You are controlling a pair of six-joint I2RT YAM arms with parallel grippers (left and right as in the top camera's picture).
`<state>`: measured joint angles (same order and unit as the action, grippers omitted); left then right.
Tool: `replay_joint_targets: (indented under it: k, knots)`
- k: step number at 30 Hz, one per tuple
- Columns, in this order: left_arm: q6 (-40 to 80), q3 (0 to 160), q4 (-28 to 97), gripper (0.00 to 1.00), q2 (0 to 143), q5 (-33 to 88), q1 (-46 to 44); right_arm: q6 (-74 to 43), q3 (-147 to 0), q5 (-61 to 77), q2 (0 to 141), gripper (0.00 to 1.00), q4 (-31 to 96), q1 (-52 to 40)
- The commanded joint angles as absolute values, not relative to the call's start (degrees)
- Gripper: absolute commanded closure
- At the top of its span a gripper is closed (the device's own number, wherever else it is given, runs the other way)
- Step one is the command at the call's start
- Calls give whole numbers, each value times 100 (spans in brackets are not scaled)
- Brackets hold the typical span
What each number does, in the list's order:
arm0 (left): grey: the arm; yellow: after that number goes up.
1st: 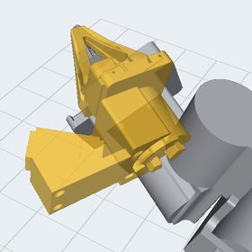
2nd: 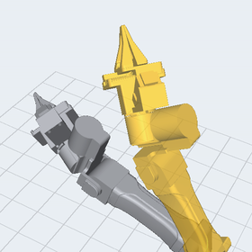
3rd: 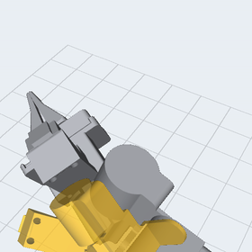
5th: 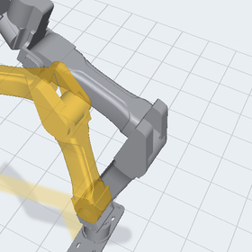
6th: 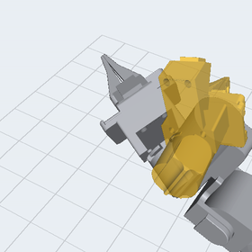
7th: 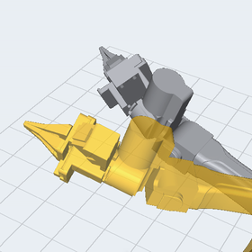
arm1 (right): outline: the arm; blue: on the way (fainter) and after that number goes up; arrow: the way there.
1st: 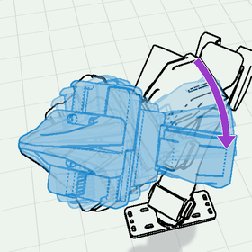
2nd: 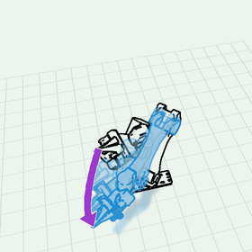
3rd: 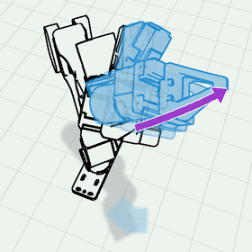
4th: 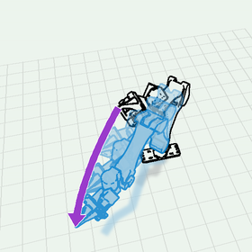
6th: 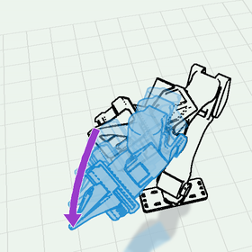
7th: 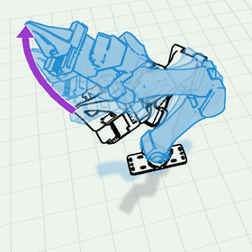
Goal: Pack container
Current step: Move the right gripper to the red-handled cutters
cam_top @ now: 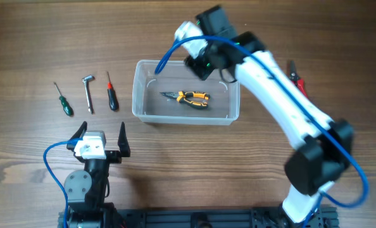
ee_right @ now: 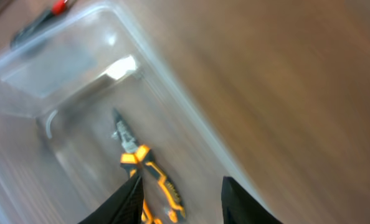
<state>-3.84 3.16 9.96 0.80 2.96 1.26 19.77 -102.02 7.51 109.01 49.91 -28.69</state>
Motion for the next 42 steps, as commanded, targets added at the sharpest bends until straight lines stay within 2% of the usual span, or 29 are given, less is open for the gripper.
replay_joint_targets:
  k: [1,6,13,18,27,42]
  knots:
    - [-449,287,982,0,38,381,174,1498,-10512,-331,10250,55,5752,-2366]
    - [-449,287,982,0,38,381,174,1494,-10385,-495,10226,49,7059,-1326]
    - [-449,287,982,0,38,381,174,1503,-9651,-381,10243,49,7052,-117]
    - [-449,287,982,0,38,381,174,1638,-8949,34,10265,49,6646,410]
    - [-449,287,982,0,38,381,174,1933,-7937,-3,10298,54,5892,458]
    - [-449,287,982,0,38,381,174,1734,-7929,-655,11338,56,5330,460]
